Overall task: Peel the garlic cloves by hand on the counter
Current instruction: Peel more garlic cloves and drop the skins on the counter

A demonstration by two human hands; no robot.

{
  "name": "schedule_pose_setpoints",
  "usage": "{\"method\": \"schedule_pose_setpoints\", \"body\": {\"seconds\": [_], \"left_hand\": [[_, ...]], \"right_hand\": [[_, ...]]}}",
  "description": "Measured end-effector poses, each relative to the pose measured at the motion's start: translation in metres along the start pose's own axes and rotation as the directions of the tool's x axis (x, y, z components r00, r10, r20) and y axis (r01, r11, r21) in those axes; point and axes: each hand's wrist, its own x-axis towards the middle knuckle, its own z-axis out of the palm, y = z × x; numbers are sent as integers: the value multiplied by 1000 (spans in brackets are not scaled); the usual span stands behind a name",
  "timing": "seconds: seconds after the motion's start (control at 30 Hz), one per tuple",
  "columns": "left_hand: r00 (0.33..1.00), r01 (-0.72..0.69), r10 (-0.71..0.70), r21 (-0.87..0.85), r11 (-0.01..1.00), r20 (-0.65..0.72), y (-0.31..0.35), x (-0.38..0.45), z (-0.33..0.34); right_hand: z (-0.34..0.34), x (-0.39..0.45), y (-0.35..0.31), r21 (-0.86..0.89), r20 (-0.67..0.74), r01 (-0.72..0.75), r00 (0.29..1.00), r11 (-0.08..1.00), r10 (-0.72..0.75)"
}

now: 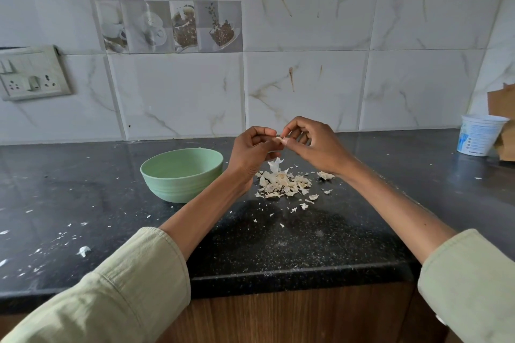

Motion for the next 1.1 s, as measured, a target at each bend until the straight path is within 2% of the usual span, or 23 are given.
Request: {"method": "schedule_pose_setpoints", "body": {"seconds": [0.43, 0.53, 0.63, 0.73, 0.8, 0.83, 0.97, 1.1], "left_hand": [[998, 37, -33, -65, 997, 51, 0, -1, -2], [999, 19, -18, -38, 999, 42, 2, -2, -1], [992, -118, 125, 169, 978, -32, 5, -4, 1], [929, -297, 367, 512, 806, -39, 12, -5, 4], [900, -339, 435, 596, 728, -20, 18, -7, 6], [905, -336, 425, 584, 739, -17, 20, -7, 6], [962, -232, 270, 377, 897, -50, 17, -5, 1], [979, -160, 185, 231, 960, -90, 13, -6, 2]], "right_hand": [[-7, 1, -1, 61, -98, 32, 995, 998, -26], [-8, 0, -3, 77, -78, 39, 996, 996, -33], [-8, 0, -3, 126, -5, 24, 1000, 992, -24], [-6, 0, -4, 110, 6, 10, 1000, 994, -11], [-6, -1, -5, 126, 1, -4, 1000, 992, 4], [-6, -1, -6, 129, 5, 0, 1000, 992, 0], [-6, -2, -7, 122, 21, 36, 999, 992, -39], [-8, -1, -10, 90, -36, 61, 998, 994, -58]]}}
